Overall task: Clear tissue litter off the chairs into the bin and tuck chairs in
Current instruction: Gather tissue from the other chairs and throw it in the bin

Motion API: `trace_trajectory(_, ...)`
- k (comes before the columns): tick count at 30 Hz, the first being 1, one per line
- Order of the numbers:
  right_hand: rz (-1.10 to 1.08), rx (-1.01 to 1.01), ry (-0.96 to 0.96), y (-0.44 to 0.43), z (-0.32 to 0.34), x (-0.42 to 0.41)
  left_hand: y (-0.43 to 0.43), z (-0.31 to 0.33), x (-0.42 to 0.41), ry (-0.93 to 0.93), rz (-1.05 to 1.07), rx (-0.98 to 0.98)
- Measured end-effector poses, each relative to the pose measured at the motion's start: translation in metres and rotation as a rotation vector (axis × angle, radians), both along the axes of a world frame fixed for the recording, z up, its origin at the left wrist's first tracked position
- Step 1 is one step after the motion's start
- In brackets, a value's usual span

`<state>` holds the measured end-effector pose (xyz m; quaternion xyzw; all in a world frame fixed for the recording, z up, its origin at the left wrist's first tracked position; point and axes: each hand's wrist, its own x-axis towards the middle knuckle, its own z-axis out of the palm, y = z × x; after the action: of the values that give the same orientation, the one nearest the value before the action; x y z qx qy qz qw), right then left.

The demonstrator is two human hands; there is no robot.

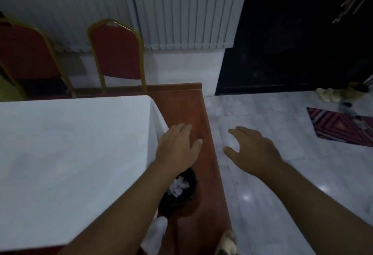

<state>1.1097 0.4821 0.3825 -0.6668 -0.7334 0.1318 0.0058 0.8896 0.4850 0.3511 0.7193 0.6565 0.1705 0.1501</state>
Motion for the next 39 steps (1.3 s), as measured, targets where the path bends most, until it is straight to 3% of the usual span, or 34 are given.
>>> trace_trajectory(7,0.220,0.009,0.024,0.163,0.004,0.009,0.114,-0.004,0.014,-0.014,0.228,-0.014)
trace_trajectory(14,0.483,-0.005,0.019,0.310,0.004,-0.046,0.209,-0.009,-0.018,-0.024,0.519,-0.043)
trace_trajectory(26,0.885,-0.025,-0.032,0.548,0.006,-0.230,0.396,-0.022,-0.164,-0.141,0.839,-0.021)
trace_trajectory(39,1.362,-0.143,-0.030,0.708,-0.035,-0.473,0.499,-0.056,-0.306,-0.148,1.337,-0.194)
